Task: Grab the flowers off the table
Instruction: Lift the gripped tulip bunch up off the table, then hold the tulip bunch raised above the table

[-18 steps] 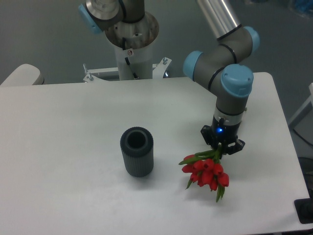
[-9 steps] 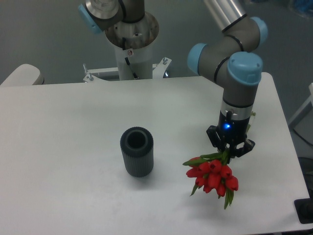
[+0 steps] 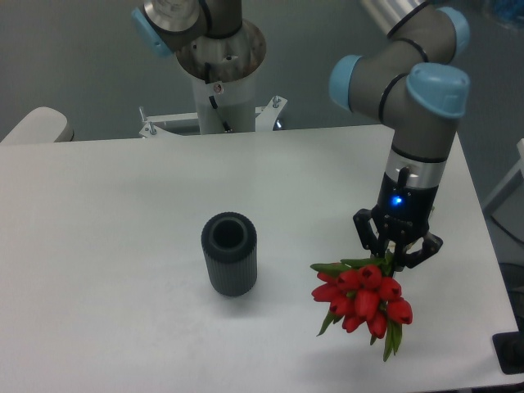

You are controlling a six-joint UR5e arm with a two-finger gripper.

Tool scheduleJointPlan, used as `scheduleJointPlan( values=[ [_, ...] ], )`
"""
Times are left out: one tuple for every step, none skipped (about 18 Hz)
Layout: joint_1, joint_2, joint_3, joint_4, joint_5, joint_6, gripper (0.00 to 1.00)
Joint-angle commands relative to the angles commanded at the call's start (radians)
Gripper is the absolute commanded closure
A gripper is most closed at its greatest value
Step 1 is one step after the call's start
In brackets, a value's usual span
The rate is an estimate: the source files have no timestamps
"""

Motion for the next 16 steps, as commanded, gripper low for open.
scheduleJointPlan(
  values=[
    [0.015,0.0,0.002,0.0,-0.035,-0.005,0.9],
    [0.021,0.0,0.002,0.0,-0.072,-0.008,0.9],
    [0.028,-0.002,0.002,0.0,-0.11,-0.009,0.9],
    [0.038,-0.003,0.002,0.0,-0.152,-0.011,0.9],
    [0.048,-0.006,0.002,0.0,-0.186,-0.012,0.9],
    [0.06,-0.008,0.002,0.0,-0.215,-0.015,0.9],
    [0.069,-0.011,0.002,0.0,-0.244,-0.017,0.9],
    [0.077,-0.014,0.0,0.0,-0.278,-0.017,0.9],
    [0.08,-0.015,0.0,0.0,-0.301,-0.018,0.9],
    [0.08,-0.017,-0.002,0.0,-0.31,-0.017,0.9],
    [0.08,-0.02,-0.002,0.0,-0.312,-0.017,0.9],
    [0.078,-0.02,0.0,0.002,-0.312,-0.017,0.9],
    [0.078,-0.02,0.002,0.002,-0.312,-0.018,0.9],
    [0.078,-0.02,-0.001,0.002,-0.312,-0.02,0.9],
    [0.078,-0.021,-0.003,0.003,-0.312,-0.02,0.9],
    [0.078,-0.025,-0.008,0.005,-0.312,-0.02,0.9]
  ],
)
